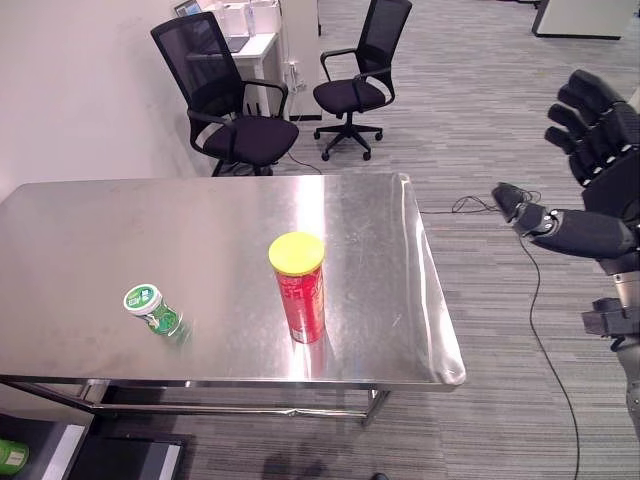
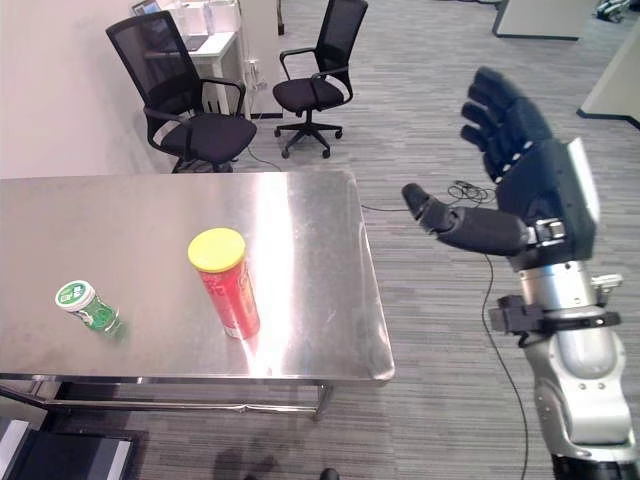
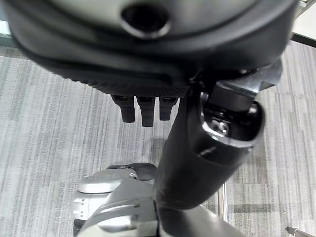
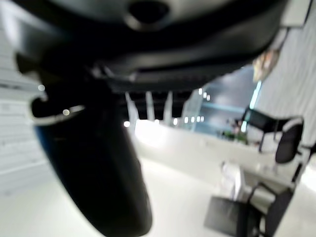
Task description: Put the goods on the table back onto the shelves and tidy them up.
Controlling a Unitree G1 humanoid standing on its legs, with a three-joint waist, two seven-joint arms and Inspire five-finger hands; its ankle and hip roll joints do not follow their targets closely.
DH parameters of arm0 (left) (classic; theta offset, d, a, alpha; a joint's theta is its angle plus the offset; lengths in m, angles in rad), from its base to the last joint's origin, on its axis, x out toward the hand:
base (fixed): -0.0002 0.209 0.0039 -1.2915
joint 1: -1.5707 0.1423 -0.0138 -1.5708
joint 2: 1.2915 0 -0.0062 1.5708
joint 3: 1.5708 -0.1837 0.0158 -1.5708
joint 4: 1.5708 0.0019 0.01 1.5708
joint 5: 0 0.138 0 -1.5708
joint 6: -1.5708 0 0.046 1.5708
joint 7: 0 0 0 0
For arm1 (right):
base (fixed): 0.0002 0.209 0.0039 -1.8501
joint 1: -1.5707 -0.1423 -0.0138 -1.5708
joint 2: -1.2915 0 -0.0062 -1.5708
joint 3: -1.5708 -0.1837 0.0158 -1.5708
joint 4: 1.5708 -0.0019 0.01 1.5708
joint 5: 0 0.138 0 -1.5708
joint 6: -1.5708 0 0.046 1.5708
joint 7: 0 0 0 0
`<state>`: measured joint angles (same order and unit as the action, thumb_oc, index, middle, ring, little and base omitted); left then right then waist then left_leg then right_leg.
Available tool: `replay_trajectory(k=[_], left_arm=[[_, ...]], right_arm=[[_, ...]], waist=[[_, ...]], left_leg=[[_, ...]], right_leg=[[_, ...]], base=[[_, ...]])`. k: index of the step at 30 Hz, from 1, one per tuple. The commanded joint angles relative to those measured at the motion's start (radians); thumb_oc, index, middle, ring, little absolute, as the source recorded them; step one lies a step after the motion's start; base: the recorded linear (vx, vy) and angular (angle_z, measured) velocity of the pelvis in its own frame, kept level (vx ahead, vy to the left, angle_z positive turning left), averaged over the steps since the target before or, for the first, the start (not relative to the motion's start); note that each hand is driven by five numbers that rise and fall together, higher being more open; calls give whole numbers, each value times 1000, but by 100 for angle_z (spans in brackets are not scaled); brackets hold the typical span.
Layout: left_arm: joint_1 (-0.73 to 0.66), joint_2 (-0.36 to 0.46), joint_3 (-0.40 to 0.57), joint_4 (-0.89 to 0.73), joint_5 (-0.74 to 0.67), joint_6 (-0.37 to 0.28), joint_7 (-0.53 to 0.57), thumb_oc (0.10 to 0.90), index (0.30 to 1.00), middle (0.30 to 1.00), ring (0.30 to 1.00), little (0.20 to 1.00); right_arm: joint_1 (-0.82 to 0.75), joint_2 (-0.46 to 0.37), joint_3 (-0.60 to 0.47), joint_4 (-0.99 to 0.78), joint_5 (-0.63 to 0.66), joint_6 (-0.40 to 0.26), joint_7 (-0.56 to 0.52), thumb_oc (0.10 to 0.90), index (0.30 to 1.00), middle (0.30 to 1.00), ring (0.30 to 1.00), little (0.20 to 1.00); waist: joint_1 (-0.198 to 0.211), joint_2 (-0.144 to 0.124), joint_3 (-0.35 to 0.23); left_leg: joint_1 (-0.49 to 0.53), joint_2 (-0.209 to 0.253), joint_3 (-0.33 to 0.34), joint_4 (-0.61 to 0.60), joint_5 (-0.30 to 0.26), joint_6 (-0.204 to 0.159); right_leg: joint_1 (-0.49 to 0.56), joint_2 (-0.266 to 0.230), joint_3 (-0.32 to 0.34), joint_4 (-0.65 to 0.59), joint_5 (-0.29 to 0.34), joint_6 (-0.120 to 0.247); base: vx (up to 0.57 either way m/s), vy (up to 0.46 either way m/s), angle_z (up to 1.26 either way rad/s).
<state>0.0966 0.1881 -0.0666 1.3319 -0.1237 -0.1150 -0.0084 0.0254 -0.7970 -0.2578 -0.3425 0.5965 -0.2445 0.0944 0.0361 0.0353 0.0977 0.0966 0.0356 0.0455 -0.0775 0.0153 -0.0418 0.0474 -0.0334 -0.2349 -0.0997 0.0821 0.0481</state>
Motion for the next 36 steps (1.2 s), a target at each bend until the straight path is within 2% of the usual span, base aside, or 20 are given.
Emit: replay_trajectory(k=[1, 6, 12, 15, 17, 19, 20, 23, 25, 26, 27, 28, 31, 33, 36], left_arm=[[-32, -22, -63, 53, 42, -44, -23, 800, 900, 900, 900, 900], [-40, -39, -75, 56, 26, -29, -28, 800, 900, 900, 900, 900], [-45, -34, -88, 43, 17, -25, -25, 800, 900, 900, 900, 900], [-51, -30, -97, 37, -4, -20, -22, 800, 900, 900, 900, 900], [-46, -38, -108, 33, -20, -23, -18, 800, 900, 900, 900, 900], [-47, -43, -113, 33, -32, -24, -19, 800, 900, 900, 900, 900], [-42, -48, -115, 28, 0, -16, -27, 800, 900, 900, 900, 900], [-56, -54, -148, 40, 52, -6, -35, 800, 900, 900, 900, 900], [-79, -50, -207, 4, 144, -11, -39, 800, 900, 900, 900, 900], [-78, -51, -208, 3, 144, -11, -38, 800, 900, 900, 900, 900], [-109, -67, -293, -37, 207, -28, -55, 800, 900, 900, 900, 900], [-116, -74, -317, -54, 219, -33, -62, 800, 900, 900, 900, 900], [-150, -82, -394, -96, 258, -40, -69, 800, 900, 900, 900, 900], [-169, -82, -419, -103, 270, -42, -68, 800, 900, 900, 900, 900], [-215, -81, -428, -117, 252, -41, -60, 800, 900, 900, 900, 900]], right_arm=[[-58, 8, -3, -192, 71, -100, 65, 800, 900, 900, 900, 900], [-53, 18, 51, -235, 85, -68, 82, 800, 900, 900, 900, 900], [-83, 33, 72, -236, 87, -65, 71, 800, 900, 900, 900, 900], [-130, 31, 38, -230, 51, -73, 32, 800, 900, 900, 900, 900], [-188, 13, -13, -195, 12, -96, -31, 800, 900, 900, 900, 900], [-205, 8, -26, -184, -4, -103, -55, 800, 900, 900, 900, 900], [-201, 5, -21, -64, -166, -57, -126, 800, 900, 900, 900, 900], [-160, 101, -93, -90, -164, -86, -138, 800, 900, 900, 900, 900], [-133, 115, -110, -62, -205, -78, -155, 800, 900, 900, 900, 900], [-132, 115, -111, -63, -205, -78, -154, 800, 900, 900, 900, 900], [-93, 129, -120, -49, -240, -63, -146, 800, 900, 900, 900, 900], [-83, 138, -117, -46, -251, -59, -151, 800, 900, 900, 900, 900], [-71, 173, -117, -37, -280, -52, -170, 800, 900, 900, 900, 900], [-70, 183, -113, -29, -290, -52, -182, 800, 900, 900, 900, 900], [-102, 181, -90, 9, -352, -30, -224, 800, 900, 900, 900, 900]], waist=[[12, -51, -58], [11, -50, -59], [12, -47, -59], [20, -44, -37], [33, -40, -1], [31, -41, 13], [25, -46, 31], [-17, -38, 25], [-61, -16, 9], [-60, -14, 10], [-100, 13, -6], [-116, 24, -12], [-133, 56, -32], [-136, 61, -35], [-139, 64, -17]], left_leg=[[-96, 5, 12, -10, 20, -28], [-94, 9, 14, -10, 23, -32], [-85, 18, 2, -10, 29, -35], [-106, 24, -10, -6, 62, -53], [-157, 37, 7, 17, 95, -64], [-177, 43, 28, 35, 94, -63], [-179, 61, 76, 83, 54, -49], [-135, 81, 130, 161, -22, -39], [-50, 106, 171, 210, -74, -54], [-49, 108, 170, 211, -76, -55], [28, 112, 180, 206, -105, -70], [52, 104, 191, 172, -134, -59], [101, 85, 225, 4, -120, -44], [95, 75, 220, -10, -124, -37], [63, 25, 196, -10, -145, -3]], right_leg=[[86, 3, 9, 13, -142, 33], [89, 8, 5, 14, -146, 29], [96, 18, 8, 29, -160, 18], [103, 24, -3, 16, -157, 10], [94, 13, -21, 12, -146, 13], [85, 4, -31, 12, -138, 14], [57, -16, -54, 14, -125, 14], [9, -43, -88, 21, -99, 10], [-16, -50, -128, 25, -95, 2], [-14, -49, -129, 25, -95, 2], [-42, -52, -161, 35, -81, 11], [-57, -56, -170, 48, -76, 16], [-81, -72, -190, 85, -62, 31], [-96, -85, -197, 98, -53, 39], [-155, -121, -186, 142, -10, 63]], base=[[-36, -13, -1], [-5, -8, 0], [-14, -39, 1], [-125, -62, 8], [-250, 6, 17], [-234, 6, 41], [-245, -6, 64], [-239, 40, 46], [-148, 86, 92], [-176, 178, 93], [-131, 169, 60], [-153, 226, 54], [-67, 157, 17], [-110, 129, 11], [-155, 141, 8]])
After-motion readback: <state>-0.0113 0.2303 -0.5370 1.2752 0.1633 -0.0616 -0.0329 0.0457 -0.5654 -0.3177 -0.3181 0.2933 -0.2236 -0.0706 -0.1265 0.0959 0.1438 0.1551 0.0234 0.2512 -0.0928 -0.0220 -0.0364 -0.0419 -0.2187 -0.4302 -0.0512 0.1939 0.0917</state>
